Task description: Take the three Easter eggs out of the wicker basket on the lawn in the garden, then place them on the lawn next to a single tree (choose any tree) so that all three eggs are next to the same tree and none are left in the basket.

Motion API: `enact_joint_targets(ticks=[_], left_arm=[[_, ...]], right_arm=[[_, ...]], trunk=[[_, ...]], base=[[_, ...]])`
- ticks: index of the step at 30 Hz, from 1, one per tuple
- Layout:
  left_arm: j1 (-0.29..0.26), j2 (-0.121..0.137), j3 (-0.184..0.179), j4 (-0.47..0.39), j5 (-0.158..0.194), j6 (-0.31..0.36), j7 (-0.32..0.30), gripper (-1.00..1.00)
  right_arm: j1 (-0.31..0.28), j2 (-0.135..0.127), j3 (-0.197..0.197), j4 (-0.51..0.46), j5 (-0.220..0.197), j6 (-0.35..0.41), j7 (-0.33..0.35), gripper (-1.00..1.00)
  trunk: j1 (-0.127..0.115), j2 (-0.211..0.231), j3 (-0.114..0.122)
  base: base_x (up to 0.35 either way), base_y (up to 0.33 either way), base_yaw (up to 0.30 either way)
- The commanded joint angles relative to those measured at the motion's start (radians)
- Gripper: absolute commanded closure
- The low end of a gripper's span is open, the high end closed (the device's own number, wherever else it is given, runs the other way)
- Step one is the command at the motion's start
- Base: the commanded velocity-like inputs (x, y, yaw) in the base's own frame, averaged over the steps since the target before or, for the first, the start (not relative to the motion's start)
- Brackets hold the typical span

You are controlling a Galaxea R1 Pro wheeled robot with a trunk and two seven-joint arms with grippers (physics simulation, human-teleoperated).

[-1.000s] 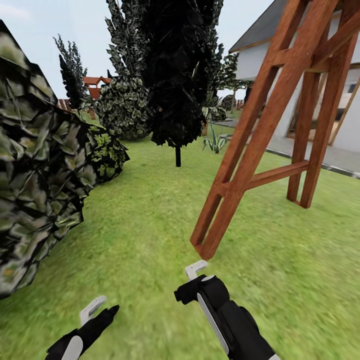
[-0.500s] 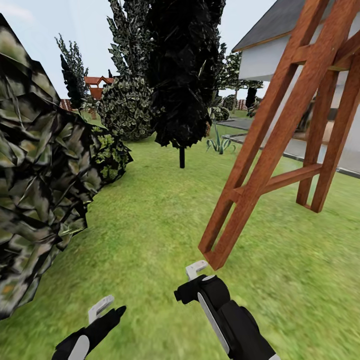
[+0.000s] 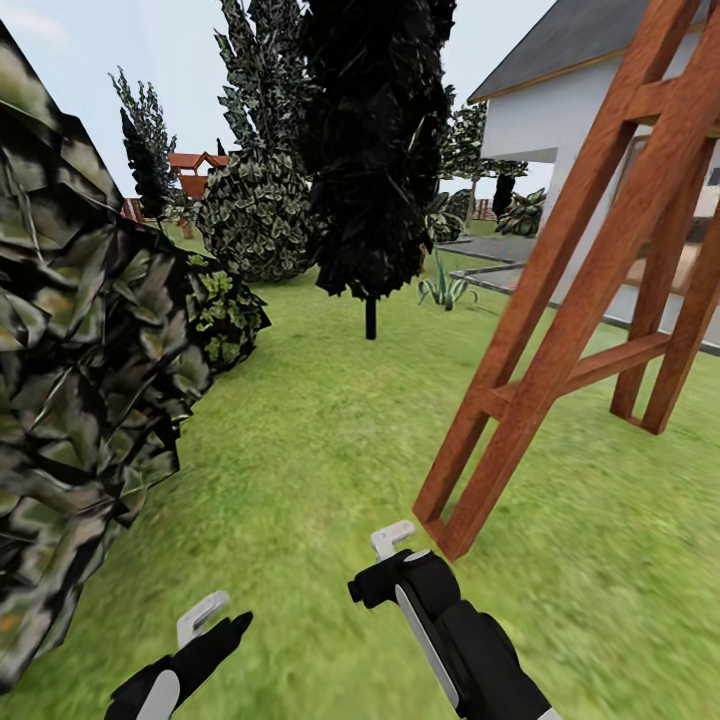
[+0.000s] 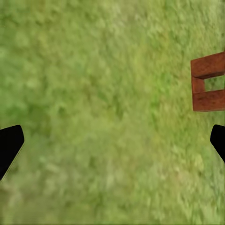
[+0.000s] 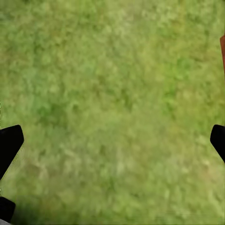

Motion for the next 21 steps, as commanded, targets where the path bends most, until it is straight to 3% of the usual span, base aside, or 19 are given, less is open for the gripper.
enact_joint_targets(ticks=[1, 21], left_arm=[[0.000, 0.000, -0.001, -0.001, 0.011, 0.005, 0.006, -1.00], [0.000, 0.000, -0.002, -0.001, 0.011, 0.005, 0.005, -1.00]], right_arm=[[-0.001, 0.000, 0.000, -0.001, -0.001, 0.005, 0.001, -1.00], [-0.001, -0.003, -0.001, -0.014, 0.001, 0.004, 0.000, -1.00]], trunk=[[0.000, -0.001, -0.001], [0.000, -0.001, -0.001]], base=[[0.251, 0.198, 0.000], [0.268, 0.169, 0.000]])
